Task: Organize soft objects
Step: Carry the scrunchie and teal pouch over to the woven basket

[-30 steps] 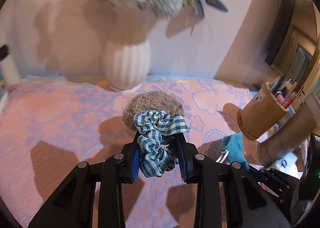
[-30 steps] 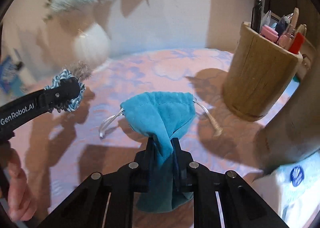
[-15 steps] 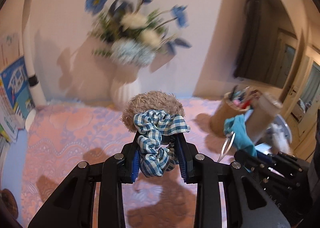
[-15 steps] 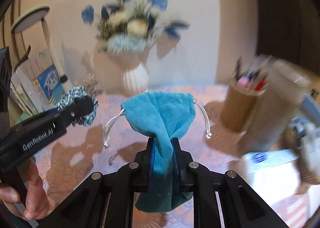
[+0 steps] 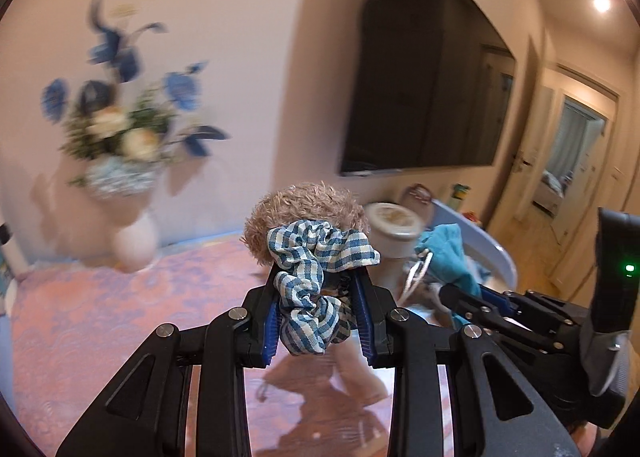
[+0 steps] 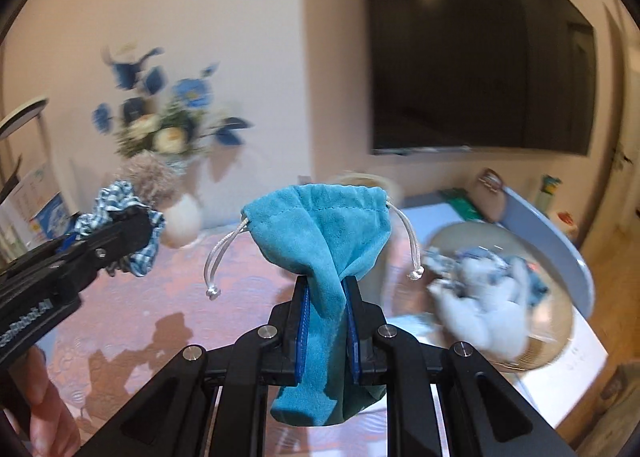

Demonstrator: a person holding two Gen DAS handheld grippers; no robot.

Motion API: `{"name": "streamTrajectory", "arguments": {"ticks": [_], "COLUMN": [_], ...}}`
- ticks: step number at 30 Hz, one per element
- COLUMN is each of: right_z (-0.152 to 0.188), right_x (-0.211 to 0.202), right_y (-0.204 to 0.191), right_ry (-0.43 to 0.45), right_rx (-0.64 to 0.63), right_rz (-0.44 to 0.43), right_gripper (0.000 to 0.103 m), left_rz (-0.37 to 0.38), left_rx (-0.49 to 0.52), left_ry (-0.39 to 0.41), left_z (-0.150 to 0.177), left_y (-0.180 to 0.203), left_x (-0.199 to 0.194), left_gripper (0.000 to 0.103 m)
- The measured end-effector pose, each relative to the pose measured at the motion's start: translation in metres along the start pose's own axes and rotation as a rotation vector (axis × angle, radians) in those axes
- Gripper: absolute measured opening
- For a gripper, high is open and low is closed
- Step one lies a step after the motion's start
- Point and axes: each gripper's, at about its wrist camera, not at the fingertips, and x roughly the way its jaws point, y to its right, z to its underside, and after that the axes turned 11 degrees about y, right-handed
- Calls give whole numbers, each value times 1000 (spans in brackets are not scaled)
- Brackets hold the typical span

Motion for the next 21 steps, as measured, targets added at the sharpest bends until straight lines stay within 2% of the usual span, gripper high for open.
{"name": "streamTrajectory", "arguments": {"ticks": [6, 11, 14, 17, 21], "right_z": [-2, -13, -23, -36, -47], "right_x": [-1, -2, 3, 21, 49], "right_y": [77, 139, 179, 213, 233], "right_ry": [-24, -9, 14, 5, -28], "right_rx": [78, 147, 242, 329, 344], "right_rz": [100, 172, 201, 198, 218], "right_gripper": [15, 15, 15, 15, 15], "left_rz": [146, 225, 259, 276, 236], "left_rx": [64, 96, 98, 97, 84], "left_ry": [-53, -104, -136, -151, -159], "left_z": [-1, 2, 4, 3, 4], "left_y": [75, 123, 143, 158, 169], "left_x": [35, 69, 93, 114, 145], "left_gripper": [28, 28, 28, 28, 28]}}
